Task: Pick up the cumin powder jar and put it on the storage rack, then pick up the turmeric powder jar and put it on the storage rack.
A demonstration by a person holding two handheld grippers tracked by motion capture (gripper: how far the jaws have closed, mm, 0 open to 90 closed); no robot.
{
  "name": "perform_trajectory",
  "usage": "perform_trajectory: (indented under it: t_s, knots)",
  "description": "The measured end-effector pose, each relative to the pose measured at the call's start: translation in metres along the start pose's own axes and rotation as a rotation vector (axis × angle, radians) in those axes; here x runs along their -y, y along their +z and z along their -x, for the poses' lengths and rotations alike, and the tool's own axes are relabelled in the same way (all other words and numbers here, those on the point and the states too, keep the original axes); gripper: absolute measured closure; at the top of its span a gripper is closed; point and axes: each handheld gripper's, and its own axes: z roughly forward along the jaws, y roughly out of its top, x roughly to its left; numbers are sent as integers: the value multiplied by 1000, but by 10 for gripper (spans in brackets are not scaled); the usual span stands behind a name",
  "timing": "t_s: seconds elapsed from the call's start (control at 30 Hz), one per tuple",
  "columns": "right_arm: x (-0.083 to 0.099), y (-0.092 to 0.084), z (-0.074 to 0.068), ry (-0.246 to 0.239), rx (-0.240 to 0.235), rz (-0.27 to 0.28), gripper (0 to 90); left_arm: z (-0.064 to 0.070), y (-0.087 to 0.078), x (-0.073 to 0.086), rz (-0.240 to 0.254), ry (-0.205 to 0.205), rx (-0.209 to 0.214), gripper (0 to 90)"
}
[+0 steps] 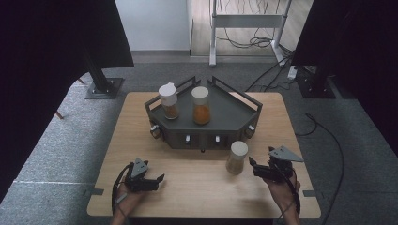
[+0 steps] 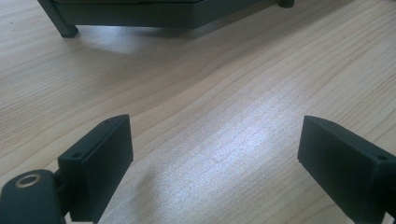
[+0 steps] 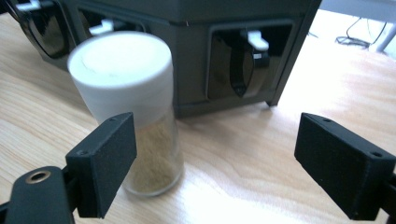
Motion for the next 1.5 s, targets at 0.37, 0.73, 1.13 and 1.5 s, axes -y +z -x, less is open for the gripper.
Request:
perform_trajectory:
  t_s: [0.37,0.73,1.13,1.5]
  knots:
    - [18,11,1,16,26,-49,126,0,0,0,-1,0,1,102]
    - [37,25,-4,15,55,-98,126,0,0,0,0,0,2,101]
    - [40,29,-5,15,54,-123,126,0,0,0,-3,6,2,102]
    - [40,29,-8,8,52,-122,126,0,0,0,-3,7,4,102]
